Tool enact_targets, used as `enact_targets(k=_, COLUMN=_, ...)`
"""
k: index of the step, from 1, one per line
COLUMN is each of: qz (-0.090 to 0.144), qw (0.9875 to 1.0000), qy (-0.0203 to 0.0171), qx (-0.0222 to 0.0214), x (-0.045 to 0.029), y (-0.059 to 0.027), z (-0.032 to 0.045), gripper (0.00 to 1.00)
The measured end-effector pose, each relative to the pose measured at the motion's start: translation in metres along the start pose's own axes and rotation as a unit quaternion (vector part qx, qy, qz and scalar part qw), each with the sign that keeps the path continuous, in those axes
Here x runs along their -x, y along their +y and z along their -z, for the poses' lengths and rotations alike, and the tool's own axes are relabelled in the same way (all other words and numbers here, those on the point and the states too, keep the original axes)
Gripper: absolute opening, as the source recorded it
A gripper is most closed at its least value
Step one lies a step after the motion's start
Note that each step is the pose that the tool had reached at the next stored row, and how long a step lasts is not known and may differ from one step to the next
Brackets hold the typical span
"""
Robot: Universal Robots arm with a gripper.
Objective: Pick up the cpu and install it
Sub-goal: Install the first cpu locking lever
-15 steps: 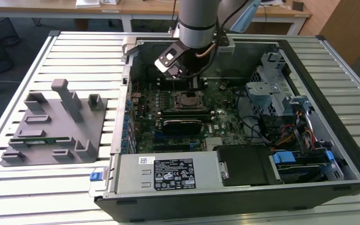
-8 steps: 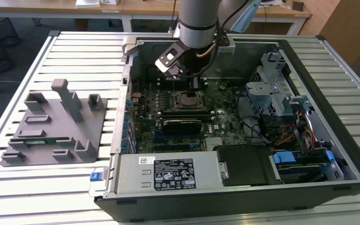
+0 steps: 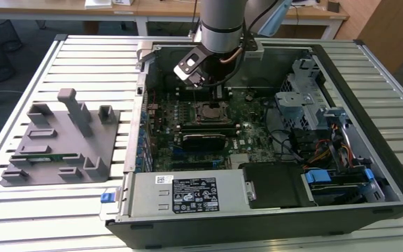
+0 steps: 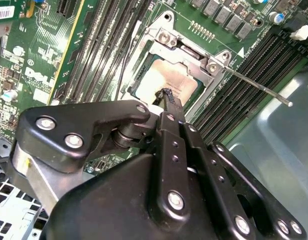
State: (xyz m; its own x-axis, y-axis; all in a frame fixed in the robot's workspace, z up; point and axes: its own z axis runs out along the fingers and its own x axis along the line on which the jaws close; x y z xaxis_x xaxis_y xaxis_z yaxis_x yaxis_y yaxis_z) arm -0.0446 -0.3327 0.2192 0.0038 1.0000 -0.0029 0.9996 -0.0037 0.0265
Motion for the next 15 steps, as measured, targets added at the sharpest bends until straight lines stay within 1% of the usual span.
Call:
enact_targets(k=12, qz=0.000, qw=1.0000, qy=0.0000, qx=0.0000, x=0.0000, y=0.0000, z=0.0012, gripper=0.11)
enact_targets(k=15, qz=0.000, qw=1.0000, qy=-0.0002, qx=-0.0001, x=0.0001, y=0.0000, z=0.0025, gripper=0.11)
